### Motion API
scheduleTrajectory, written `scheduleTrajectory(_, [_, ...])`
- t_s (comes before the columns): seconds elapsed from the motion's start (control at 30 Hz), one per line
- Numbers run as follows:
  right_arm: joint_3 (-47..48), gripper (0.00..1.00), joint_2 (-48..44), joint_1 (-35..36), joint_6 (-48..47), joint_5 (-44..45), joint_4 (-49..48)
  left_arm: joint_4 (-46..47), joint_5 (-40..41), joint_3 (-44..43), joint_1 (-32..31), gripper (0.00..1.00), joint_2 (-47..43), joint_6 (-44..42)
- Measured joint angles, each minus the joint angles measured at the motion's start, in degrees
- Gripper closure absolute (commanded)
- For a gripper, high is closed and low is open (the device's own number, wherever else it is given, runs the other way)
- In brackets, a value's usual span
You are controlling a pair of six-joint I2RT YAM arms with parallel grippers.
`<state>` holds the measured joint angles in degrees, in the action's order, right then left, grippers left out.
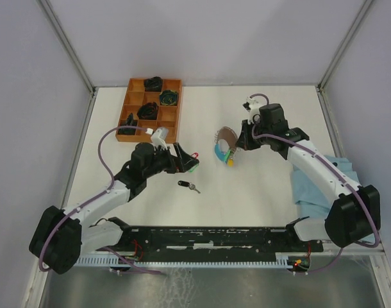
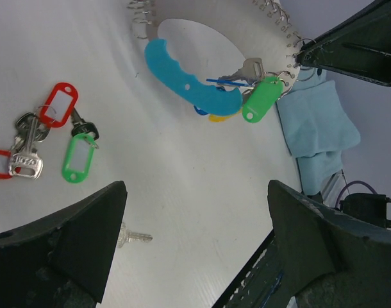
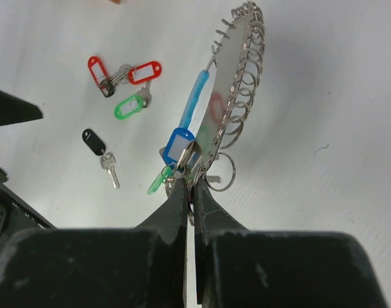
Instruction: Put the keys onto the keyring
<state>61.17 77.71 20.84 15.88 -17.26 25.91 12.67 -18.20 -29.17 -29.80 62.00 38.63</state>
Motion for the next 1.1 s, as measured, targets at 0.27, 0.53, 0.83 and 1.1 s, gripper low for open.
scheduleTrajectory(0.27, [8.22, 0.99, 2.12, 8.15, -10.23, 2.58, 6.97, 12.96, 0.17, -0.04, -3.45, 0.02, 8.52, 0.39])
scheduleTrajectory(0.53, [9.7, 0.99, 4.81, 11.76, -16.46, 15.63, 13.68, 21.07, 1.18, 0.0, -3.82, 0.02, 11.47, 0.26])
scheduleTrajectory(0.83, [13.62, 0.99, 5.01, 16.9, -25.73, 16.24, 16.17, 22.84, 5.33, 0.9, -3.82, 0.02, 10.99, -6.49])
scheduleTrajectory(1.1, [13.62, 0.99, 7.06, 19.17, -32.81, 10.99, 19.28, 30.99, 5.6, 2.69, -3.67, 0.06, 11.43, -23.71])
